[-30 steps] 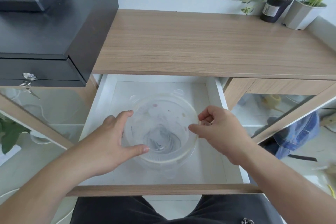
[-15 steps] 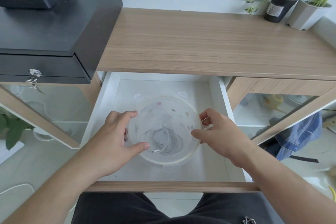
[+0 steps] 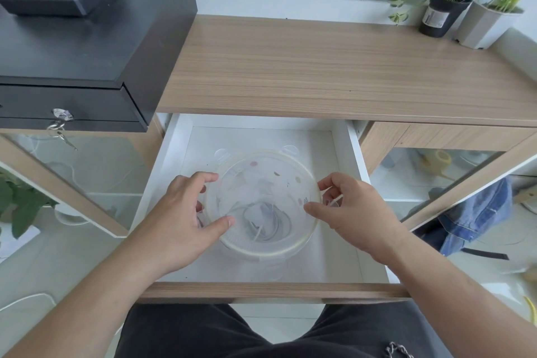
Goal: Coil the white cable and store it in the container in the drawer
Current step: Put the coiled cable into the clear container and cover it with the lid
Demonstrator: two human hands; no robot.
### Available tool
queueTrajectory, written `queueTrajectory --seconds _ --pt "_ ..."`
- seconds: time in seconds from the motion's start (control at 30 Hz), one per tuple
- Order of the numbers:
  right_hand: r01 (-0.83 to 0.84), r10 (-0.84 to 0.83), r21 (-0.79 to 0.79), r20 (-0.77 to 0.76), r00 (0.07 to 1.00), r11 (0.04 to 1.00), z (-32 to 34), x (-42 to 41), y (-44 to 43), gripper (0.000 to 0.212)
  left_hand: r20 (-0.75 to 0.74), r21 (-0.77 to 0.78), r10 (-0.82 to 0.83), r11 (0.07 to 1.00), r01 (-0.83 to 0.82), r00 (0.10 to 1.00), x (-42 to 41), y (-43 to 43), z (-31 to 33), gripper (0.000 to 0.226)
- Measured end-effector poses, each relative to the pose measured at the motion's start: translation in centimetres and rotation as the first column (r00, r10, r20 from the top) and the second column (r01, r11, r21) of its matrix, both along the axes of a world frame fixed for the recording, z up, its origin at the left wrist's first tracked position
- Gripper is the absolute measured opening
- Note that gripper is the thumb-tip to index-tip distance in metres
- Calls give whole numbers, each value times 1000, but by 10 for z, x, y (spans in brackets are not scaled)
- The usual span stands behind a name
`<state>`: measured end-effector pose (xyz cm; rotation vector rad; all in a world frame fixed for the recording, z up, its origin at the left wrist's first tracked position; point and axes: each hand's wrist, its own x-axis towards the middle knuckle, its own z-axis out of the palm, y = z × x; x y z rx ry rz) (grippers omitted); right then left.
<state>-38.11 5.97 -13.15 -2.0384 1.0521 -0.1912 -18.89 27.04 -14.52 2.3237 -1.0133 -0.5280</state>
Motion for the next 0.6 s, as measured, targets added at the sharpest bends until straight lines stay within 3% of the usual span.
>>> queueTrajectory --seconds 0.17,0.33,0.6 --pt "55 -54 -29 51 997 998 0 0 2 24 49 -28 95 995 -93 994 -1 -1 5 56" --pt "59 -64 42 132 989 997 7 5 -1 22 -45 -142 175 974 -179 984 6 3 10 37" --pt "152 -167 75 284 944 986 12 45 -28 16 -175 -236 164 950 -203 971 30 -24 21 43"
